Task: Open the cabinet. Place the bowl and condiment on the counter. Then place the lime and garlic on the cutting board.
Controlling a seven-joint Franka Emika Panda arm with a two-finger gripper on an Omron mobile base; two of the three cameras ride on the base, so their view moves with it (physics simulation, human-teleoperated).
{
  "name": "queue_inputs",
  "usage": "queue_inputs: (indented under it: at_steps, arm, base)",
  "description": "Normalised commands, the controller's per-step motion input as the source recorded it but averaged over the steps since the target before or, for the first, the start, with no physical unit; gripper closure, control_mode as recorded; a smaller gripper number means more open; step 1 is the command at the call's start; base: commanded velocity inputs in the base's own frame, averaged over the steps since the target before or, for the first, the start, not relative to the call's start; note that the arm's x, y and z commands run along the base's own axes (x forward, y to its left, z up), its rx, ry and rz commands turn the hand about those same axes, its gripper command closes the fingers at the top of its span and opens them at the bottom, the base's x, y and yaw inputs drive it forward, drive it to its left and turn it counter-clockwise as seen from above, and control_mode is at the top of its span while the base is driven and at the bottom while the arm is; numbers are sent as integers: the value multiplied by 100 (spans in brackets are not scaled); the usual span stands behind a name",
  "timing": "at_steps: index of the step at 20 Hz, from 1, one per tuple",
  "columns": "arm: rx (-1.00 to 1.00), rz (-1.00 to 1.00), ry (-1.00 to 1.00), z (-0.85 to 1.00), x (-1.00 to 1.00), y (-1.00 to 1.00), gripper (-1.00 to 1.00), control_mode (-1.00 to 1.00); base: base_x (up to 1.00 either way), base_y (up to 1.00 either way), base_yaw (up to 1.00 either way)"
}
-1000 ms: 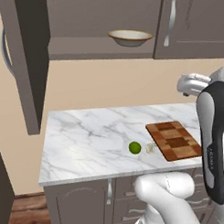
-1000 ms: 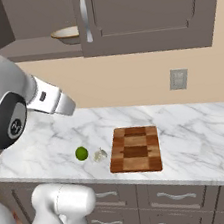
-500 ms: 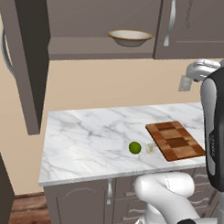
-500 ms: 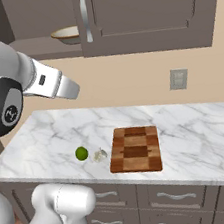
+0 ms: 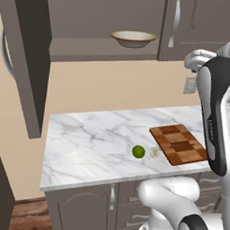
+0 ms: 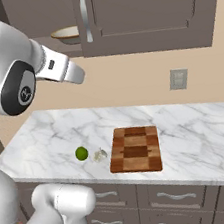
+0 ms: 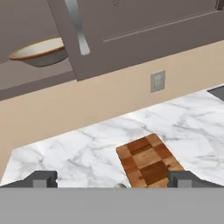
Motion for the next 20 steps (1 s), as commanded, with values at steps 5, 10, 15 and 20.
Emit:
queue_inputs:
  at_steps: [5, 10, 15, 20]
  arm:
    - [0, 1, -15, 37, 28, -1, -100, -100]
    - [0, 3, -7, 44, 0, -1, -100, -100]
    - [0, 4, -2, 11, 25, 0, -100, -100]
    - [0, 1, -2, 1, 47, 0, -100, -100]
  base:
    - [0, 0, 0]
    - [0, 0, 0]
    - [0, 0, 0]
    - [0, 0, 0]
